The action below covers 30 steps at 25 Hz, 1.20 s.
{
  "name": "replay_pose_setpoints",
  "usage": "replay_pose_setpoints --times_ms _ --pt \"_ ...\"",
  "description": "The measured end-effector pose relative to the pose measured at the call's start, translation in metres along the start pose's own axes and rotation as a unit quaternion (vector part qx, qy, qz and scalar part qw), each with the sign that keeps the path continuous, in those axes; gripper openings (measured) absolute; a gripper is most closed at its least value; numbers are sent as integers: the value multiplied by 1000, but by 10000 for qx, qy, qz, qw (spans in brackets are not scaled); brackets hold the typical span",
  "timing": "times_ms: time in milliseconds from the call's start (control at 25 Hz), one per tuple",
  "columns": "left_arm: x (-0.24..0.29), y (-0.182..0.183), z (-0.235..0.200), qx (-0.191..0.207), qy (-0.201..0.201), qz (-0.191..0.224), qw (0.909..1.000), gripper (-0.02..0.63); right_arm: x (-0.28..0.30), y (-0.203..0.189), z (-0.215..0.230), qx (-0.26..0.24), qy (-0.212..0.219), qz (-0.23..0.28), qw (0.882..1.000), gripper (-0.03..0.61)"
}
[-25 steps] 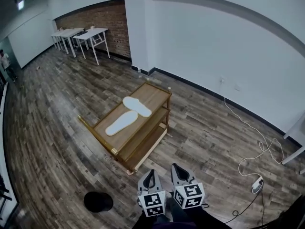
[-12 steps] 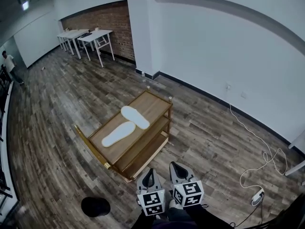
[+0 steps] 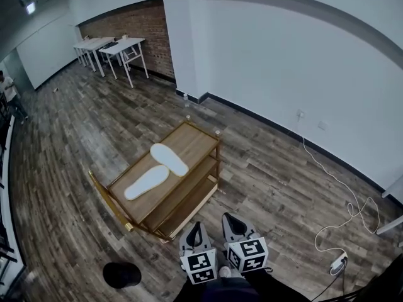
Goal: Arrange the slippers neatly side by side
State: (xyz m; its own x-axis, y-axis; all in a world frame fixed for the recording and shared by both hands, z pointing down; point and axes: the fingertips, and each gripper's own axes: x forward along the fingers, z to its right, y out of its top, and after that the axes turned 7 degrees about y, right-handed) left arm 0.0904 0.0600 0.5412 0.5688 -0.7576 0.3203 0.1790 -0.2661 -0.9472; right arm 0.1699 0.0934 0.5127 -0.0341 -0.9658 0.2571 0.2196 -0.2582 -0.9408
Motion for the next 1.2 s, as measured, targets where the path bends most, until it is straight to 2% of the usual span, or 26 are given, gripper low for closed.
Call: replay_pose_setpoints --times_ms 400,720,920,1200 --pt "49 12 3 22 76 -50 10000 0 35 12 33 55 39 -5 10000 -2" --pt "115 30 -13 -142 178 -146 9996 0 95 33 61 -1 76 -97 9999 -2" --pt "166 52 -36 -242 284 -132 9992 0 152 58 67 -140 275 -143 9994 -2" --pt "206 72 -94 -438 728 -46 9964 0 222 78 53 -279 593 -171 9977 -2"
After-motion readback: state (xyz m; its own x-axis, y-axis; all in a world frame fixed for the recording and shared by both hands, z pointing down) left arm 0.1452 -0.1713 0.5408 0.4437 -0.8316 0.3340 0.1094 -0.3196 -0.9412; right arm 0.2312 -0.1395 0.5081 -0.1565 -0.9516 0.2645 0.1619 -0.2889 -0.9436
